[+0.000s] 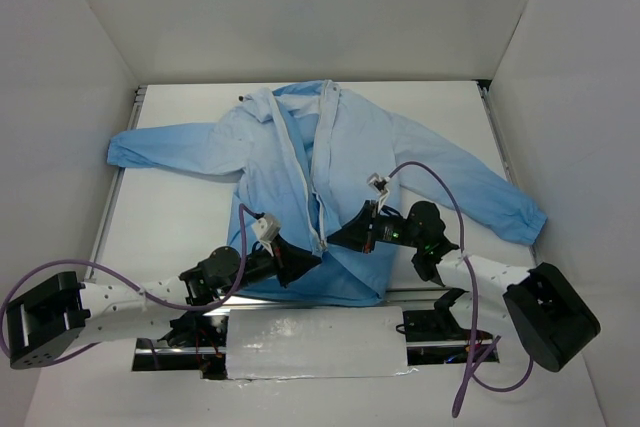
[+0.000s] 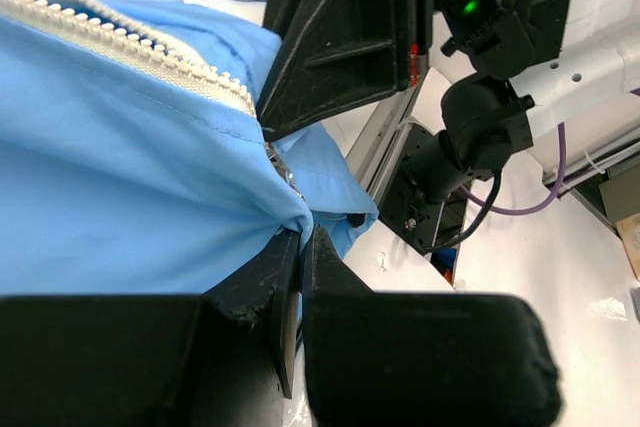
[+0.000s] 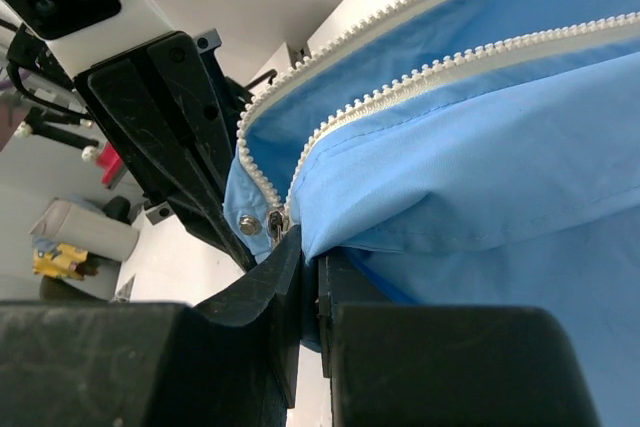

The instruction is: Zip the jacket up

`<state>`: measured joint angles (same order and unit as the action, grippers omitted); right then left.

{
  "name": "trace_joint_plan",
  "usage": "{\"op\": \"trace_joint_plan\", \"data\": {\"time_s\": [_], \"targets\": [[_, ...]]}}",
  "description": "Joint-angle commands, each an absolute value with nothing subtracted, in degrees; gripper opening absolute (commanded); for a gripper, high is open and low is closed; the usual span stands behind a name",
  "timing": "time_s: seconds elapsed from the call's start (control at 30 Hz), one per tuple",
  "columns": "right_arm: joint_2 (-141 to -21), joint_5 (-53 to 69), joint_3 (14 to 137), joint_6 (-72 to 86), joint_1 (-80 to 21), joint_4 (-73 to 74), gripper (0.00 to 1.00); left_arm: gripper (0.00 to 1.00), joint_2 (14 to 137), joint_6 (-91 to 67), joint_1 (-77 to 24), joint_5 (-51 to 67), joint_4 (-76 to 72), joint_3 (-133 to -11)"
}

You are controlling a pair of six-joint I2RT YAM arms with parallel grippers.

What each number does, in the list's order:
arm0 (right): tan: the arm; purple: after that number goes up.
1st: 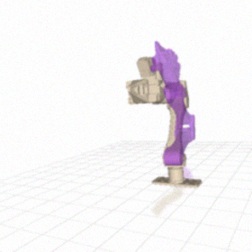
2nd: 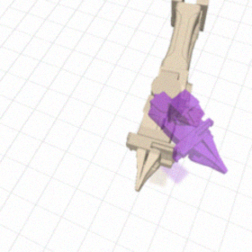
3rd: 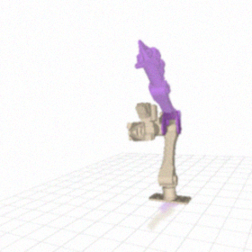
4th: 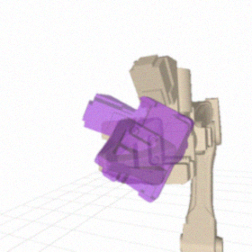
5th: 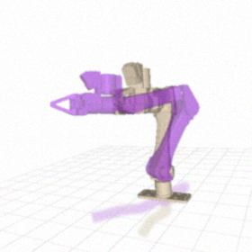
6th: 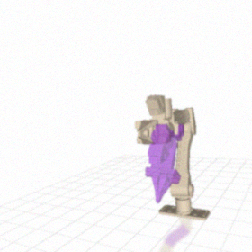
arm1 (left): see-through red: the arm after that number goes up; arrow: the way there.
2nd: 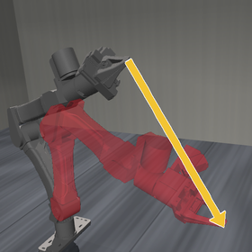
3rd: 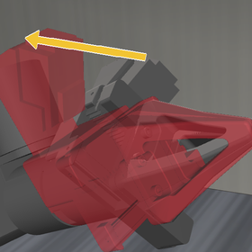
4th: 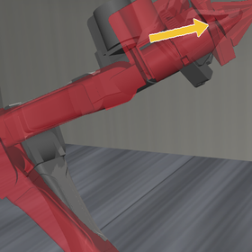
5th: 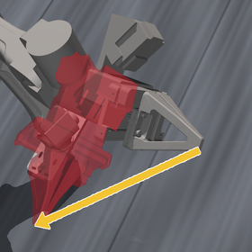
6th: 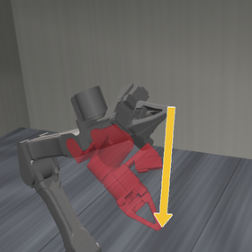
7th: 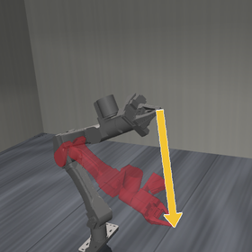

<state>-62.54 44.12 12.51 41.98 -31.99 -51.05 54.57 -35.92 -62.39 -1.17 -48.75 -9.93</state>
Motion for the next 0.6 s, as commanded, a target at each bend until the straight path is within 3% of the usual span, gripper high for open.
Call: {"op": "trace_joint_plan", "data": {"time_s": [0.0,0.03,0.07,0.13,0.17,0.27,0.3,0.37,0.57], "targets": [[-63.54,47.98,15.99,41.75,-32.08,-54.67,0.0,0.0,54.05,-33.75,-62.49,2.37,-54.76,-9.67],[-63.89,48.42,16.34,41.75,-32.08,-54.41,0.0,0.0,53.79,-33.31,-62.58,2.63,-54.15,-9.84],[-63.72,48.78,16.61,41.66,-32.08,-53.97,0.11,0.0,53.7,-33.4,-62.58,2.46,-53.62,-10.02],[-62.93,48.69,16.96,41.49,-32.08,-53.09,0.23,0.0,53.53,-33.31,-62.58,1.85,-52.74,-10.02],[-62.49,48.43,17.05,41.05,-31.99,-51.52,0.36,0.0,53.44,-33.4,-62.58,1.67,-52.65,-9.93],[-60.39,45.62,17.84,39.03,-32.08,-45.37,0.44,0.0,53.17,-33.57,-62.58,1.06,-52.82,-9.49],[-59.08,43.35,18.19,38.59,-32.08,-43.7,0.51,0.0,53.26,-33.66,-62.58,0.88,-52.91,-9.41],[-56.97,41.23,19.07,36.74,-32.08,-38.25,0.52,0.0,53.17,-33.66,-62.58,0.88,-53.52,-9.05],[-50.98,29.55,23.9,33.23,-32.08,-20.25,0.7,0.0,53.35,-33.66,-62.49,1.67,-54.32,-8.96]]}}
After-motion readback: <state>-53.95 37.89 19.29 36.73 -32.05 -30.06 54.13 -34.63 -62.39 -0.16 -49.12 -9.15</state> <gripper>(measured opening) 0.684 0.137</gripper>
